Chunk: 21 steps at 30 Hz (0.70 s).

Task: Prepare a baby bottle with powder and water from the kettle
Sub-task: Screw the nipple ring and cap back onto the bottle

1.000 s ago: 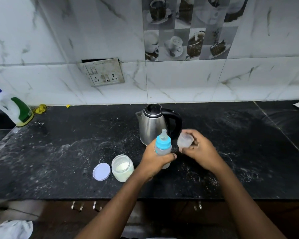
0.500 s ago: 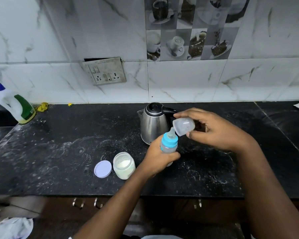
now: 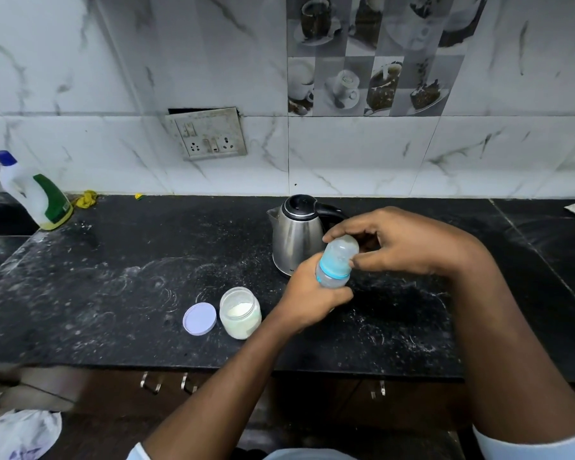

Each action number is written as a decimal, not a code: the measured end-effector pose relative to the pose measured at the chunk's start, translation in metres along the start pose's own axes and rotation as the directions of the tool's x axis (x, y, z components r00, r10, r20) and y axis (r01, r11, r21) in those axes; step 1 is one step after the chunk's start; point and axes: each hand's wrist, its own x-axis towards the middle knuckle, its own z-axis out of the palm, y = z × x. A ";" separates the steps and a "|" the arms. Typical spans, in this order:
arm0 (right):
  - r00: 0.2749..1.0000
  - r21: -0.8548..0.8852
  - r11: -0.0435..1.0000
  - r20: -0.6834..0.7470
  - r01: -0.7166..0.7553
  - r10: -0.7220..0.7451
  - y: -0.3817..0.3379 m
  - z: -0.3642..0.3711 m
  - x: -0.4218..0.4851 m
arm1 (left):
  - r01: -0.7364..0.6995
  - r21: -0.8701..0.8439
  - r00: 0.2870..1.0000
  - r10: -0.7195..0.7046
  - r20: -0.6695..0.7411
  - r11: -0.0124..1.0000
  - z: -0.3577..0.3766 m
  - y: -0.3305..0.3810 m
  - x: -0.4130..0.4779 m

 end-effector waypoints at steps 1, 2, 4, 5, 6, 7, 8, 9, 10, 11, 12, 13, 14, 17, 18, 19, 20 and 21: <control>1.000 -0.005 1.000 0.003 -0.004 0.004 0.000 0.000 0.000 | -0.003 -0.001 1.000 0.003 0.007 1.000 0.000 0.001 -0.001; 1.000 -0.013 1.000 0.006 -0.008 0.008 0.001 -0.001 0.000 | 0.000 -0.007 1.000 0.001 0.013 1.000 0.000 0.002 -0.001; 1.000 -0.032 0.999 0.006 -0.011 0.011 0.001 -0.001 0.001 | 0.010 -0.027 1.000 -0.010 0.018 1.000 0.001 0.003 -0.003; 1.000 -0.039 0.999 0.007 -0.011 0.011 0.002 -0.002 0.001 | 0.016 -0.038 1.000 -0.015 0.024 0.999 0.001 0.004 -0.003; 1.000 -0.045 0.999 0.009 -0.012 0.012 0.002 -0.002 0.001 | 0.020 -0.043 0.999 -0.019 0.030 0.999 0.001 0.004 -0.003; 1.000 -0.048 0.999 0.012 -0.013 0.014 0.003 -0.002 0.001 | 0.022 -0.044 0.999 -0.020 0.037 0.999 0.001 0.004 -0.003; 1.000 -0.051 0.999 0.017 -0.018 0.019 0.003 -0.002 0.001 | 0.022 -0.044 0.999 -0.020 0.041 0.999 0.002 0.004 -0.003; 0.999 -0.055 0.998 0.022 -0.023 0.024 0.004 -0.003 0.001 | 0.021 -0.047 0.999 -0.019 0.041 0.999 0.002 0.004 -0.003; 0.999 -0.063 0.998 0.025 -0.031 0.032 0.004 -0.003 0.000 | 0.023 -0.052 0.999 -0.021 0.039 0.998 0.003 0.004 -0.003; 0.999 -0.073 0.997 0.023 -0.040 0.042 0.004 -0.002 0.000 | 0.028 -0.058 0.999 -0.026 0.035 0.998 0.004 0.003 -0.003; 0.999 -0.078 0.996 0.016 -0.050 0.051 0.002 -0.002 -0.001 | 0.032 -0.060 0.999 -0.030 0.030 0.998 0.005 0.003 -0.003; 0.998 -0.081 0.995 0.004 -0.060 0.061 0.001 0.000 -0.002 | 0.034 -0.058 0.999 -0.032 0.027 0.998 0.006 0.003 -0.004; 0.997 -0.086 0.994 -0.010 -0.074 0.073 0.000 0.001 -0.002 | 0.033 -0.055 0.999 -0.032 0.024 0.998 0.006 0.003 -0.003; 0.987 -0.123 0.979 -0.044 -0.162 0.158 -0.004 0.006 -0.001 | 0.038 -0.046 0.999 -0.038 0.002 0.998 0.009 0.001 -0.001; 0.979 -0.142 0.969 -0.059 -0.201 0.194 -0.006 0.007 0.000 | 0.036 -0.038 0.999 -0.036 -0.009 0.999 0.010 0.002 0.000; 0.970 -0.177 0.954 -0.086 -0.240 0.228 -0.010 0.010 0.002 | 0.030 -0.030 0.999 -0.031 -0.021 0.999 0.011 0.003 0.001; 0.959 -0.228 0.933 -0.133 -0.277 0.252 -0.014 0.015 0.003 | 0.022 -0.026 0.999 -0.023 -0.030 0.999 0.011 0.004 0.002; 0.944 -0.297 0.902 -0.196 -0.314 0.264 -0.018 0.020 0.004 | 0.016 -0.028 0.999 -0.017 -0.037 0.999 0.011 0.005 0.003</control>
